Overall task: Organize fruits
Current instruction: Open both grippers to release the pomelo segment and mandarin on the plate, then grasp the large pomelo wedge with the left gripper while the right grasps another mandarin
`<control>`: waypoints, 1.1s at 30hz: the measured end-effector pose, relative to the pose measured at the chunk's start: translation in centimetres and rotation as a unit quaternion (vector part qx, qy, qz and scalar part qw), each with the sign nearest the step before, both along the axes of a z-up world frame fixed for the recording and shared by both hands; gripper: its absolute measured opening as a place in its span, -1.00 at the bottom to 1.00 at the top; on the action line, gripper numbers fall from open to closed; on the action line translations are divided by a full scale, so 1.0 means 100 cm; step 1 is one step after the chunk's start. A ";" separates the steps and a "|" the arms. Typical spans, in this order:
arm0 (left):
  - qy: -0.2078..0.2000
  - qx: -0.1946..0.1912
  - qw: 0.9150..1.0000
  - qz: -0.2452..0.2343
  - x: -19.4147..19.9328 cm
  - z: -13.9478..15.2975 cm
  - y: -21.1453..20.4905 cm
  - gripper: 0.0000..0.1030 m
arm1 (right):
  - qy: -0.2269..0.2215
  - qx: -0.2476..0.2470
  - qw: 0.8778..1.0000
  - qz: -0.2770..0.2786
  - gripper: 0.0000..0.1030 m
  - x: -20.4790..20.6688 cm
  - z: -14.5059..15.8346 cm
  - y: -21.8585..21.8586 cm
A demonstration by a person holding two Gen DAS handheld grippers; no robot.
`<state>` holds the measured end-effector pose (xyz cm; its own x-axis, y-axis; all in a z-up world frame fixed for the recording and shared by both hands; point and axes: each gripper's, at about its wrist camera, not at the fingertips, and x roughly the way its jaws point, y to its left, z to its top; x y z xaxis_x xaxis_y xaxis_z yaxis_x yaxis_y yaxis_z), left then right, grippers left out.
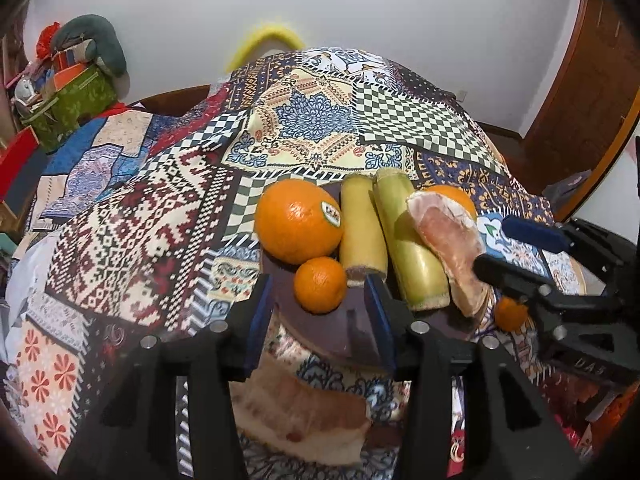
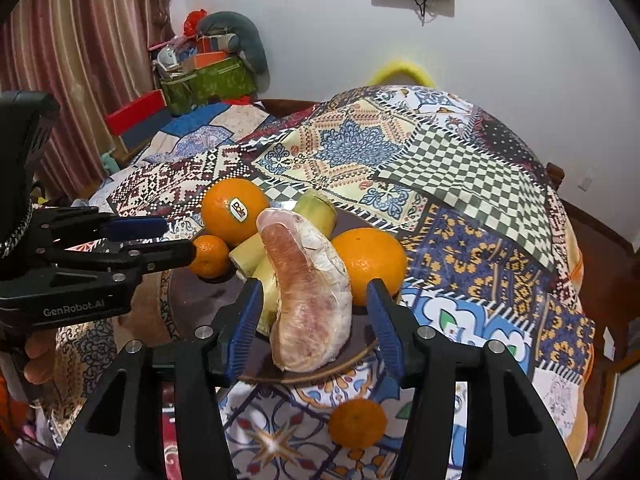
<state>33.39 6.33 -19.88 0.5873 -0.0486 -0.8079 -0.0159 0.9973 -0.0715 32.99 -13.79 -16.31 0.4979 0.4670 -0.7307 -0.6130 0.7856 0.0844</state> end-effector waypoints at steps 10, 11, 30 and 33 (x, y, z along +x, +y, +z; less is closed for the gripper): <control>0.043 0.003 0.999 0.014 -0.033 -0.017 0.008 0.24 | -0.014 -0.001 1.000 -0.002 -0.02 -0.029 0.012 -0.015; 0.049 0.005 0.999 0.016 -0.036 -0.020 0.009 0.24 | -0.014 -0.002 1.000 -0.002 -0.02 -0.032 0.013 -0.016; 0.074 0.020 0.994 0.074 -0.042 -0.053 0.000 0.80 | 0.028 -0.032 0.998 -0.049 0.00 -0.045 -0.020 -0.063; 0.071 0.020 0.995 0.069 -0.043 -0.052 0.003 0.80 | 0.034 -0.032 0.998 -0.046 -0.01 -0.045 -0.024 -0.060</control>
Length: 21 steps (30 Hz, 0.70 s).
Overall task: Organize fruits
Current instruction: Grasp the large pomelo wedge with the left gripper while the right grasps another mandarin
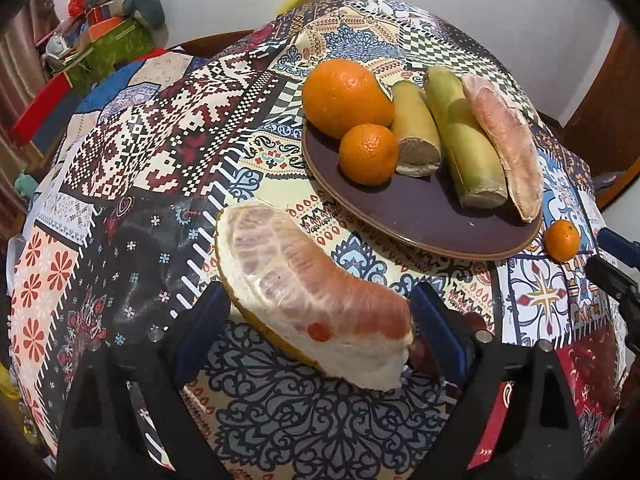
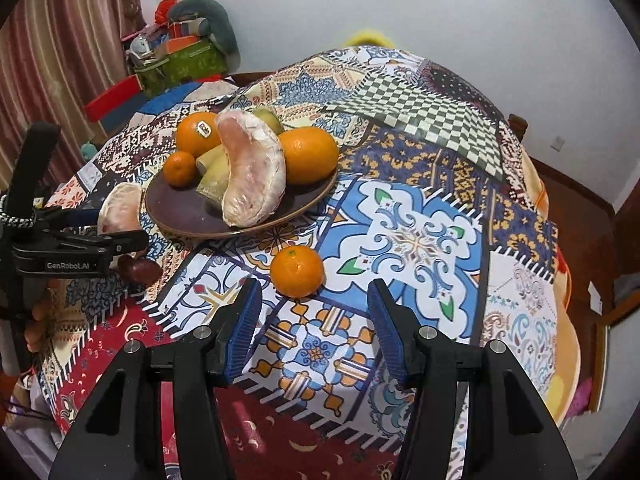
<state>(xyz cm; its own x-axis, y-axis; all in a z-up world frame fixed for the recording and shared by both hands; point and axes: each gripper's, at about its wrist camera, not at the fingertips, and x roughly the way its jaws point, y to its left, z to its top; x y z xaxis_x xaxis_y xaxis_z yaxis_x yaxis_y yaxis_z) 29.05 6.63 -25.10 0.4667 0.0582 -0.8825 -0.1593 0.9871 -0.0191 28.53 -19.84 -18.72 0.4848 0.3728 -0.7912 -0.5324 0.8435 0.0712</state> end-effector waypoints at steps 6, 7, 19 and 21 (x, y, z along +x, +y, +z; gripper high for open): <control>-0.004 0.004 1.000 -0.014 -0.014 0.005 0.017 0.82 | 0.004 -0.005 1.000 0.015 -0.01 0.004 -0.008 0.013; -0.005 0.005 1.000 -0.013 -0.018 0.007 0.021 0.82 | 0.006 -0.005 1.000 0.015 -0.01 0.006 -0.009 0.015; -0.007 0.009 1.000 -0.001 -0.036 0.016 0.041 0.81 | 0.017 0.001 1.000 0.014 -0.01 0.011 -0.015 0.017; -0.006 -0.005 1.000 -0.004 -0.030 0.015 0.039 0.81 | 0.017 0.002 1.000 0.014 -0.04 0.012 -0.015 0.017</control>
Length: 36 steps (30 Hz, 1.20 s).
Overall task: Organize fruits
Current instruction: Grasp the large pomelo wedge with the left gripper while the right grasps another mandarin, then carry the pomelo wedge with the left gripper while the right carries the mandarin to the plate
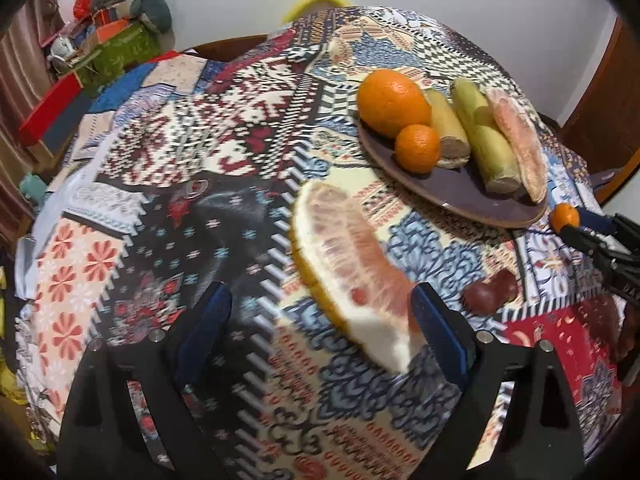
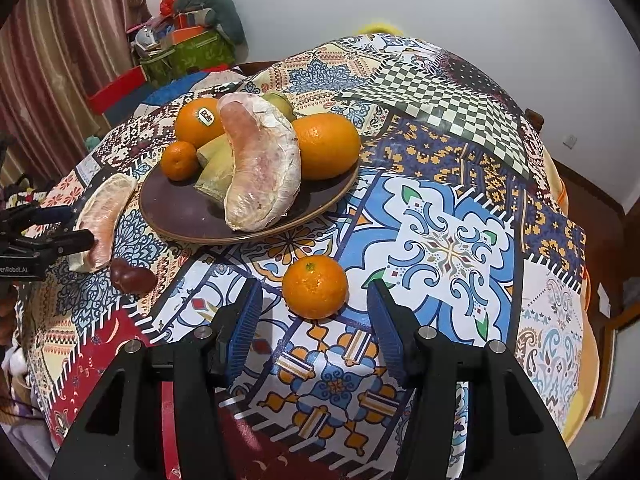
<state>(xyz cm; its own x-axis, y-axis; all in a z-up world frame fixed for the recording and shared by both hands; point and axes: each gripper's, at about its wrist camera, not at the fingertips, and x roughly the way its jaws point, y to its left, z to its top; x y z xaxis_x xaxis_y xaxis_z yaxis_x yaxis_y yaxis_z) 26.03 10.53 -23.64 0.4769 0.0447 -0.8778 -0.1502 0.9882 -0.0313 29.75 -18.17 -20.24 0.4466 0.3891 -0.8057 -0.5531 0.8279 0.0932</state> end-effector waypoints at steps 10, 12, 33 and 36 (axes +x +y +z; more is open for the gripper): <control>-0.002 0.015 1.000 -0.013 0.028 -0.012 -0.016 0.39 | 0.009 0.005 1.000 0.000 -0.37 0.006 -0.003 0.001; -0.006 0.016 1.000 -0.014 0.028 -0.012 -0.016 0.25 | 0.008 0.007 1.000 0.002 -0.38 0.006 -0.003 0.001; 0.019 -0.008 0.999 -0.036 -0.020 -0.001 -0.015 0.11 | -0.010 0.018 1.000 0.016 -0.38 -0.026 0.017 0.001; 0.018 0.008 0.999 -0.032 -0.017 -0.006 -0.019 0.12 | -0.011 0.019 1.000 0.016 -0.38 -0.028 0.019 0.002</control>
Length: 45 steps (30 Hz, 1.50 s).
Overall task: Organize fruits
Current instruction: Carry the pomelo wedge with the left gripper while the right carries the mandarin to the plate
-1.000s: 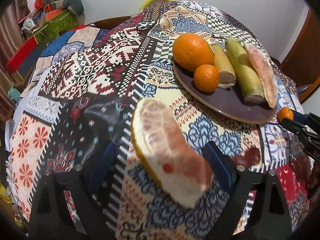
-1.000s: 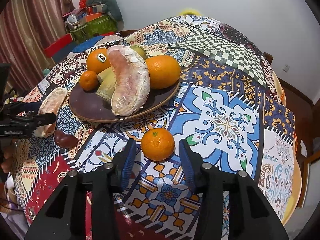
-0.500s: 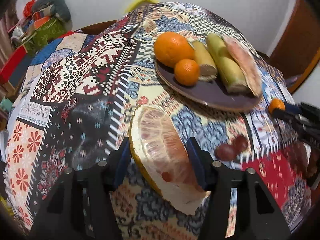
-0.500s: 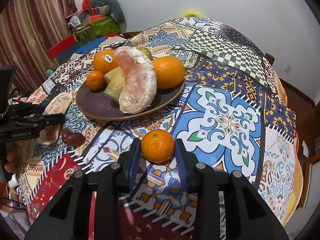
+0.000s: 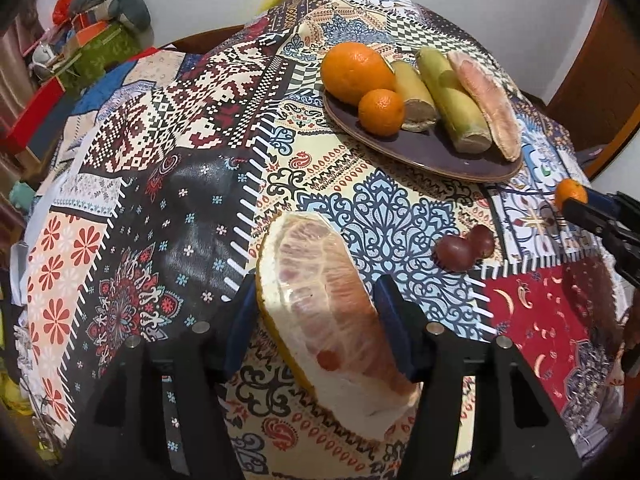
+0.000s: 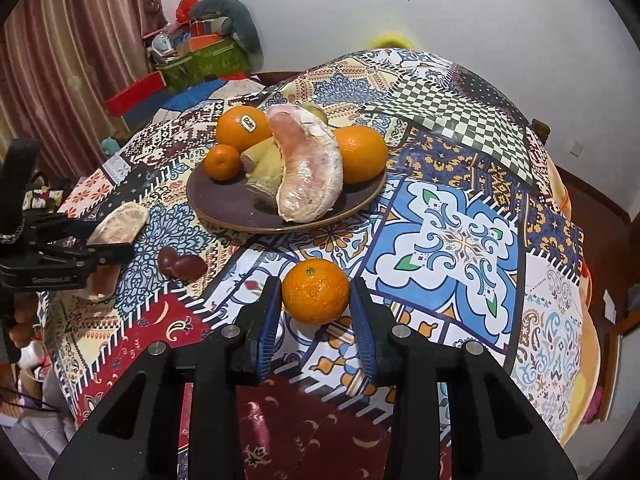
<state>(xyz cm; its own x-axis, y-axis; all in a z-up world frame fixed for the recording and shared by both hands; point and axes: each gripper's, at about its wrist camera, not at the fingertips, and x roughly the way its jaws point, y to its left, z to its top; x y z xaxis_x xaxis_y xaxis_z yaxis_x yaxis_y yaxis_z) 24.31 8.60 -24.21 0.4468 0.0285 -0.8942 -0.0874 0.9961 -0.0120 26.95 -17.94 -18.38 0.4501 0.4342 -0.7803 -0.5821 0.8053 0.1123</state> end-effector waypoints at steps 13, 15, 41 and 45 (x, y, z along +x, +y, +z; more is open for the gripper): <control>-0.026 0.018 0.999 -0.010 -0.001 0.006 -0.003 0.01 | -0.002 0.009 1.000 -0.004 -0.38 -0.006 0.005 -0.003; -0.035 0.017 0.999 -0.009 -0.003 0.012 -0.003 0.01 | -0.005 0.011 1.000 -0.005 -0.38 -0.006 0.007 -0.003; -0.144 -0.001 0.989 -0.043 0.062 0.077 -0.033 0.01 | -0.054 0.019 0.998 -0.010 -0.38 0.036 0.029 0.011; -0.140 -0.003 0.989 -0.048 0.077 0.071 -0.038 0.01 | -0.053 0.020 0.998 -0.014 -0.38 0.046 0.025 0.009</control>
